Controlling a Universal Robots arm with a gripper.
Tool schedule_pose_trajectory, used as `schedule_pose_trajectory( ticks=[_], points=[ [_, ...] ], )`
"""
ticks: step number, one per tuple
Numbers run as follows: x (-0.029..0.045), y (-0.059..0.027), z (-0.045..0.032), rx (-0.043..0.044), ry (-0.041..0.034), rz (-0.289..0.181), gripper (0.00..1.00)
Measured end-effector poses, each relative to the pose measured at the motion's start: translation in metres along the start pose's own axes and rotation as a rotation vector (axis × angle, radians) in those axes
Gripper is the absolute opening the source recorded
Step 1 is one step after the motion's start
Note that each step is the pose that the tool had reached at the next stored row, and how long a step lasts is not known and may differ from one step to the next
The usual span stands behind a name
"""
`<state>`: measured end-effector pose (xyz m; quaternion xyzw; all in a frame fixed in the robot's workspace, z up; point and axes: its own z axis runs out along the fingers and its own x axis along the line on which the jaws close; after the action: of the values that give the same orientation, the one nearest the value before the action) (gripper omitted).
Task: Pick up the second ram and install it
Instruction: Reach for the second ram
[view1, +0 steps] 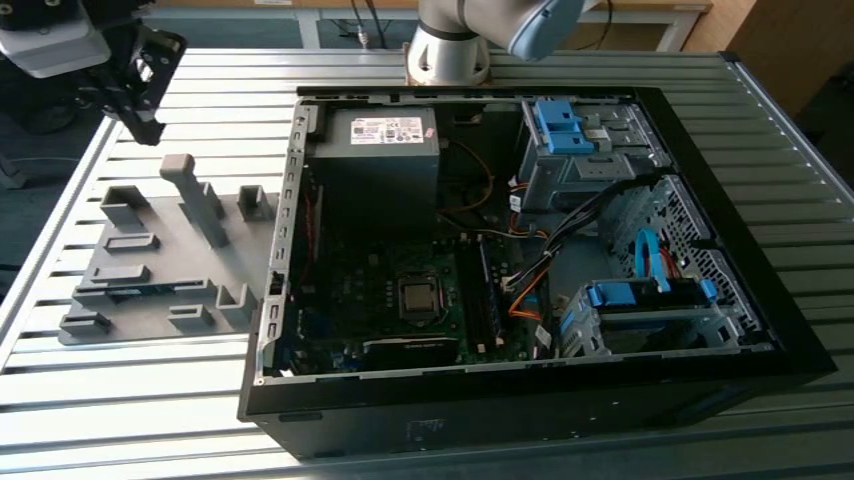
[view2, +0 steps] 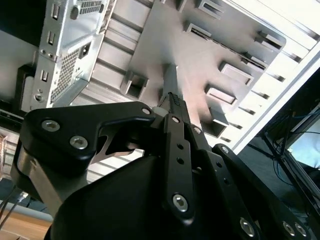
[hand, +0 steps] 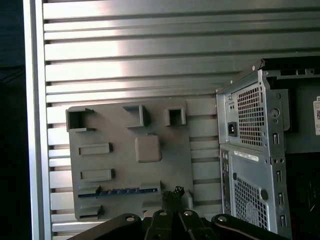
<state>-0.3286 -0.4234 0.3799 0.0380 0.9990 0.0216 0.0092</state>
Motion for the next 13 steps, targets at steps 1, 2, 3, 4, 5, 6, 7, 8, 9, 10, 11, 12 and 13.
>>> schedule_pose_trajectory(
  ticks=[1, 2, 3, 4, 5, 6, 7, 8, 9, 10, 11, 12, 13],
  points=[
    [0.0042, -0.0003, 0.0000, 0.0001, 0.0001, 0.000, 0.11],
    [0.0086, -0.0007, 0.0000, 0.0001, 0.0000, 0.000, 0.11],
    [0.0130, -0.0010, 0.0001, 0.0000, -0.0001, 0.000, 0.11],
    [0.0175, -0.0014, 0.0001, 0.0000, -0.0001, 0.000, 0.11],
    [0.0217, -0.0017, 0.0000, 0.0001, 0.0000, 0.000, 0.11],
    [0.0254, -0.0019, -0.0001, 0.0001, 0.0001, 0.000, 0.11],
    [0.0285, -0.0022, -0.0001, 0.0001, 0.0001, 0.000, 0.11],
    [0.0316, -0.0024, 0.0000, 0.0000, -0.0001, 0.000, 0.11],
    [0.0347, -0.0027, 0.0000, 0.0000, -0.0001, 0.000, 0.11],
    [0.0377, -0.0030, 0.0000, 0.0000, 0.0000, 0.000, 0.11],
    [0.0405, -0.0032, -0.0001, 0.0001, 0.0001, 0.000, 0.11],
    [0.0432, -0.0035, -0.0001, 0.0001, 0.0001, 0.000, 0.11],
    [0.0459, -0.0037, 0.0000, 0.0001, 0.0000, 0.000, 0.11]
  ],
)
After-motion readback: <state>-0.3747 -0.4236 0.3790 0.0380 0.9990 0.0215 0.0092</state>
